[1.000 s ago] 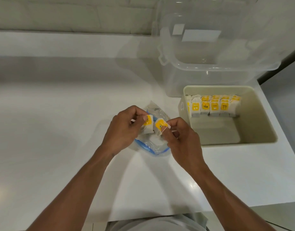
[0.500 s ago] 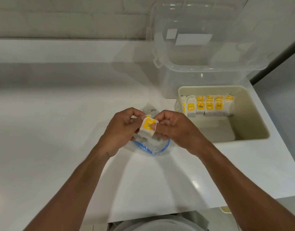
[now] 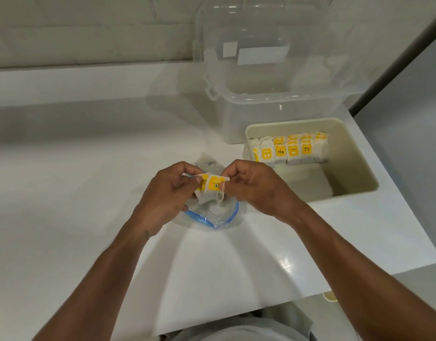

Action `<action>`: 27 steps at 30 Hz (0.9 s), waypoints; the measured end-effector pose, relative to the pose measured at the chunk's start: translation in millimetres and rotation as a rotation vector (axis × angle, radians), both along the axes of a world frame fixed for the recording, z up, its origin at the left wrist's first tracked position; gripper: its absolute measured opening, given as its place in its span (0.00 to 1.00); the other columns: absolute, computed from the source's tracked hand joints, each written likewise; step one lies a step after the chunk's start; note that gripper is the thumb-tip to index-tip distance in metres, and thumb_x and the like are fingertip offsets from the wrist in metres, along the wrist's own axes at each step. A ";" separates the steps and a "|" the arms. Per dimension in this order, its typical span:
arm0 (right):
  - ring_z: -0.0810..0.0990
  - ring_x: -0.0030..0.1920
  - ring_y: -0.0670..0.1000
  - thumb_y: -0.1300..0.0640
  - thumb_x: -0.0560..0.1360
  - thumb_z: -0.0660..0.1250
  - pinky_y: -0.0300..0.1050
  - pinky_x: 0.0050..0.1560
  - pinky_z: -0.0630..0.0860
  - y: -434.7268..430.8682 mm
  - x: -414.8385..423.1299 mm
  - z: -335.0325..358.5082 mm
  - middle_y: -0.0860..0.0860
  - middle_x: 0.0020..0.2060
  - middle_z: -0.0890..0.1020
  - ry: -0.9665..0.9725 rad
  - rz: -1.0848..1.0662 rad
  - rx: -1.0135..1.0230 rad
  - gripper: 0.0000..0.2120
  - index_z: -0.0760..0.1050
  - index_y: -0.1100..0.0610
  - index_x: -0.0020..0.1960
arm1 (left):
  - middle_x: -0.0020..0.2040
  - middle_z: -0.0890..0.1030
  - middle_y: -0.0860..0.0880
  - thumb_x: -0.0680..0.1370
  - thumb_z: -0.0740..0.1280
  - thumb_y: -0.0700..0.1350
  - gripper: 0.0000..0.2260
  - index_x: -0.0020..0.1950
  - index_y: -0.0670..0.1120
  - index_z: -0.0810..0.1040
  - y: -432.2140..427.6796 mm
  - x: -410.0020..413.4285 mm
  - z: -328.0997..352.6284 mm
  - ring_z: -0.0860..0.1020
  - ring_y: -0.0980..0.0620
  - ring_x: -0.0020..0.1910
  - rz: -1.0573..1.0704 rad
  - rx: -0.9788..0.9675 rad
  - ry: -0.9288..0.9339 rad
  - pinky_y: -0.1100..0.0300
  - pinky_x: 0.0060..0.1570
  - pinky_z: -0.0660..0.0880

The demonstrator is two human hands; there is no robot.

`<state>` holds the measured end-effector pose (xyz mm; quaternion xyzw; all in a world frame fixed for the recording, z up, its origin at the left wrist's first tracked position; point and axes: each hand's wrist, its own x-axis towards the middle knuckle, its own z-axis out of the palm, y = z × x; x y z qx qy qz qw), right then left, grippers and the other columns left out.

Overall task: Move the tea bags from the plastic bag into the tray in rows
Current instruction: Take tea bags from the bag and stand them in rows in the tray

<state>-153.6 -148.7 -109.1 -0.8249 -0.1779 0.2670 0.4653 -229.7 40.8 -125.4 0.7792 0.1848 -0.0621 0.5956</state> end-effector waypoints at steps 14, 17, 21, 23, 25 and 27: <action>0.78 0.38 0.49 0.66 0.75 0.70 0.34 0.34 0.71 -99.1 65.3 29.3 0.55 0.37 0.81 0.037 -0.078 0.079 0.05 0.79 0.57 0.48 | 0.42 0.85 0.58 0.74 0.75 0.48 0.04 0.46 0.57 0.85 -57.8 83.1 66.7 0.82 0.60 0.43 -0.367 0.431 -0.210 0.57 0.49 0.79; 0.80 0.39 0.48 0.62 0.75 0.71 0.39 0.39 0.75 -118.7 80.3 23.4 0.52 0.37 0.83 0.003 -0.088 0.024 0.03 0.79 0.58 0.49 | 0.41 0.85 0.59 0.73 0.76 0.47 0.05 0.46 0.55 0.85 -77.5 104.1 62.0 0.81 0.64 0.42 -0.395 0.486 -0.201 0.56 0.50 0.80; 0.80 0.36 0.48 0.60 0.74 0.71 0.45 0.41 0.76 -141.8 103.5 9.4 0.54 0.37 0.85 -0.069 -0.093 -0.083 0.03 0.78 0.55 0.46 | 0.39 0.83 0.64 0.72 0.74 0.48 0.04 0.43 0.58 0.82 -106.6 131.7 45.9 0.80 0.62 0.44 -0.407 0.672 -0.159 0.56 0.47 0.78; 0.78 0.33 0.47 0.58 0.73 0.72 0.43 0.40 0.75 -149.8 115.5 1.4 0.51 0.35 0.84 -0.128 -0.102 -0.146 0.03 0.78 0.53 0.44 | 0.43 0.83 0.62 0.73 0.71 0.50 0.03 0.44 0.59 0.81 -118.4 143.2 35.0 0.77 0.58 0.47 -0.397 0.852 -0.141 0.58 0.44 0.74; 0.78 0.33 0.46 0.57 0.71 0.73 0.42 0.40 0.74 -152.6 126.0 -8.8 0.49 0.35 0.84 -0.172 -0.106 -0.208 0.04 0.78 0.51 0.42 | 0.47 0.82 0.59 0.75 0.69 0.49 0.04 0.47 0.59 0.81 -125.8 151.3 22.6 0.74 0.55 0.48 -0.404 0.981 -0.125 0.57 0.43 0.69; 0.79 0.33 0.46 0.59 0.70 0.72 0.41 0.39 0.74 -150.3 133.9 -20.5 0.48 0.34 0.83 -0.150 -0.077 -0.256 0.05 0.77 0.50 0.41 | 0.49 0.82 0.57 0.75 0.68 0.48 0.05 0.48 0.59 0.80 -128.8 156.2 12.4 0.74 0.53 0.48 -0.417 1.018 -0.089 0.57 0.42 0.67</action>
